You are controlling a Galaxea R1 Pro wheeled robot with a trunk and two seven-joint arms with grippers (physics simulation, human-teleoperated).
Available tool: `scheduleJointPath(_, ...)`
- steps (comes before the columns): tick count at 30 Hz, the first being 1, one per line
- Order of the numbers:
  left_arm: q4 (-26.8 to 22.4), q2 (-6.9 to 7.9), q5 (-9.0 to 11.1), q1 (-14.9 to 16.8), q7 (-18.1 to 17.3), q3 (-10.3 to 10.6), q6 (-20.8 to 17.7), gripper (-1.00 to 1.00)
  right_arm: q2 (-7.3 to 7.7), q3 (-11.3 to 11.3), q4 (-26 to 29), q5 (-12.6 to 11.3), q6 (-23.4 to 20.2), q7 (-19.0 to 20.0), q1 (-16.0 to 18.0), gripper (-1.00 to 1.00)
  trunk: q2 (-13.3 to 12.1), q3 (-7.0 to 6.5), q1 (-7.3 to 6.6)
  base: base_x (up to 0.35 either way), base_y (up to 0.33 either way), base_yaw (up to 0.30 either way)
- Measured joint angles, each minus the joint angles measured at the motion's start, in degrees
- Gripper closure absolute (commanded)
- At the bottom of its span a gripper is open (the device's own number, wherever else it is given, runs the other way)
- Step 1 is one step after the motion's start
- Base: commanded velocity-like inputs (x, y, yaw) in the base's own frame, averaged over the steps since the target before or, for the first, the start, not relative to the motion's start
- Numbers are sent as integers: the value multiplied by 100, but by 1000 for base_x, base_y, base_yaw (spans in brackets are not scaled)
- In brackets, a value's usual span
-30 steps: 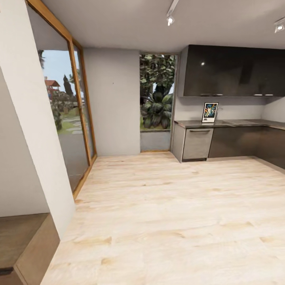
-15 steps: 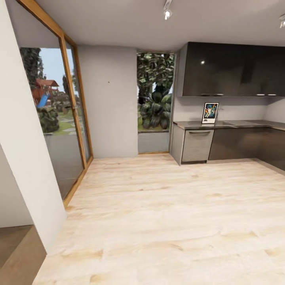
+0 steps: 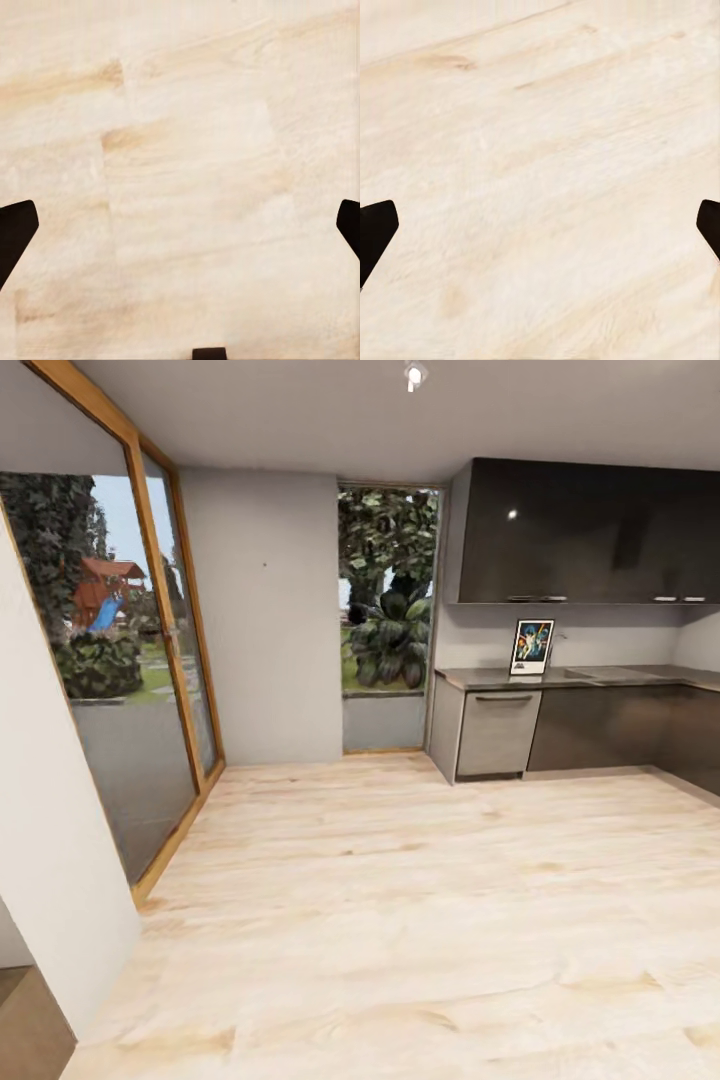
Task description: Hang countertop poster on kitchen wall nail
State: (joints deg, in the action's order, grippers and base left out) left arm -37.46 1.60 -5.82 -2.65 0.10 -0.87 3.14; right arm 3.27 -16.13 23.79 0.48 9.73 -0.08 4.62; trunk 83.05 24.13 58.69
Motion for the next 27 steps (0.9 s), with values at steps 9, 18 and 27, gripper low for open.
scheduleJointPath(9, 0, 0, 0, -2, 1, 0, 0, -100, 0, -1, 0, 0, 0, 0, 0, -100, 0, 0, 0, 312, -149, 0)
scheduleJointPath(18, 0, 1, 0, 0, 2, 0, 1, -100, 0, -2, 0, 0, 0, 0, 0, -100, 0, 0, 0, 312, -149, 0)
scheduleJointPath(27, 0, 1, 0, -1, 2, 0, 2, -100, 0, 0, 0, 0, 0, 0, 0, -100, 0, 0, 0, 312, -149, 0)
